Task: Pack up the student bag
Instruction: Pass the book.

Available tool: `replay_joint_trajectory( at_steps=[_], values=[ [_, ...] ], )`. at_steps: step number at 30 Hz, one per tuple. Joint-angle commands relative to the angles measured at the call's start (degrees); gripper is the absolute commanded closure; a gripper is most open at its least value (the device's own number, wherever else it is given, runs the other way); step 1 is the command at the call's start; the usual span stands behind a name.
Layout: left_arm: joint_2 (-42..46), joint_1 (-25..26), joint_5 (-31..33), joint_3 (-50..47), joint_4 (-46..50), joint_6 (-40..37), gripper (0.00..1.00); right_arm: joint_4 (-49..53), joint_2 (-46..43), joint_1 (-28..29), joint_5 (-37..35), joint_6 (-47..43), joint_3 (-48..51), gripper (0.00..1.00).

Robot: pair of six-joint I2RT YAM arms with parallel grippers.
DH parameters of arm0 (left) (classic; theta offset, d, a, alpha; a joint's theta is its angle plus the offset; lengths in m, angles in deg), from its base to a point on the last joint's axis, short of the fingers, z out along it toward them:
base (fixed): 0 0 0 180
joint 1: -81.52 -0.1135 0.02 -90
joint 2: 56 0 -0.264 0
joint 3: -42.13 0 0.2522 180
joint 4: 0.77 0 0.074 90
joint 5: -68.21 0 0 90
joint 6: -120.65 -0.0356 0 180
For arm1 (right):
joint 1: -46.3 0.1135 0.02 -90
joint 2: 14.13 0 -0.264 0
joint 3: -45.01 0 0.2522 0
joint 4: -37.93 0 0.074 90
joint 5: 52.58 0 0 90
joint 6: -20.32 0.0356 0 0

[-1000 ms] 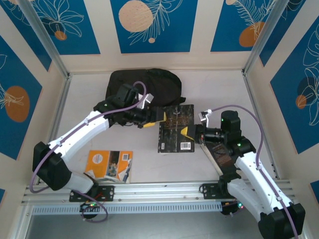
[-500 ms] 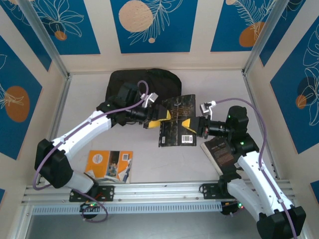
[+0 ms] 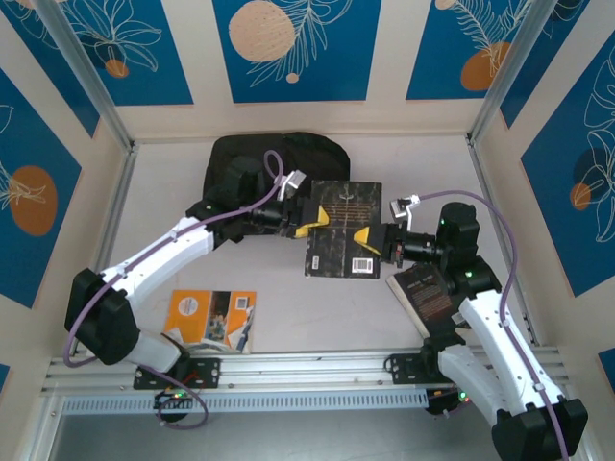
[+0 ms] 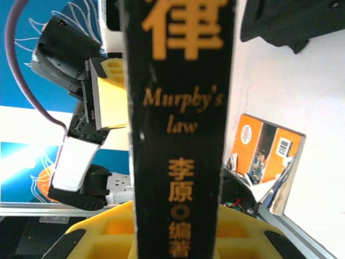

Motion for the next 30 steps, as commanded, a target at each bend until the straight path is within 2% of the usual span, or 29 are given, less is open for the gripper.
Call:
replay_joint_trajectory(
  at_steps=[1, 4, 7, 10, 16, 19, 22, 25, 28, 30],
  values=[
    [1.9, -0.1, -1.9, 0.0, -2.1, -0.9, 0.70, 7.4, -0.7, 0.0, -1.2, -5.2, -2.3, 1.00],
    [1.6, 0.0, -2.0, 0.3, -2.0, -1.2, 0.77, 9.5, -0.9, -0.1, -1.6, -6.2, -2.2, 1.00],
    [0.9, 1.0, -3.1, 1.4, -2.5, -1.6, 0.79, 9.5, -0.4, -0.1, -1.4, -6.4, -2.3, 1.00],
    [0.1, 1.9, -3.6, 2.8, -1.4, -2.9, 0.74, 9.1, 0.2, -0.1, -1.1, -6.6, -2.9, 1.00],
    [-1.1, 1.9, -2.4, 5.0, 4.2, -7.3, 0.73, 8.4, 0.7, 0.3, 0.2, -6.9, -3.4, 1.00],
    [-2.2, 1.9, -2.7, 5.9, 4.9, -7.9, 0.65, 8.6, 0.8, 0.7, 0.5, -7.6, -3.7, 1.00],
    [-2.9, 2.0, -2.4, 6.8, 4.7, -7.9, 0.62, 8.1, 0.9, 1.1, 1.0, -7.9, -4.0, 0.99],
    [-3.4, 2.1, -2.3, 7.3, 2.8, -6.7, 0.77, 8.2, 0.8, 1.3, 0.8, -8.3, -4.3, 0.98],
    [-3.3, 2.0, -1.0, 7.3, 0.2, -5.3, 1.00, 8.6, 0.7, 1.3, 0.0, -8.3, -4.2, 0.96],
    [-2.7, 1.9, 2.2, 7.6, -0.1, -5.1, 1.00, 9.8, 0.6, 1.1, -1.5, -8.5, -4.7, 0.85]
  ],
)
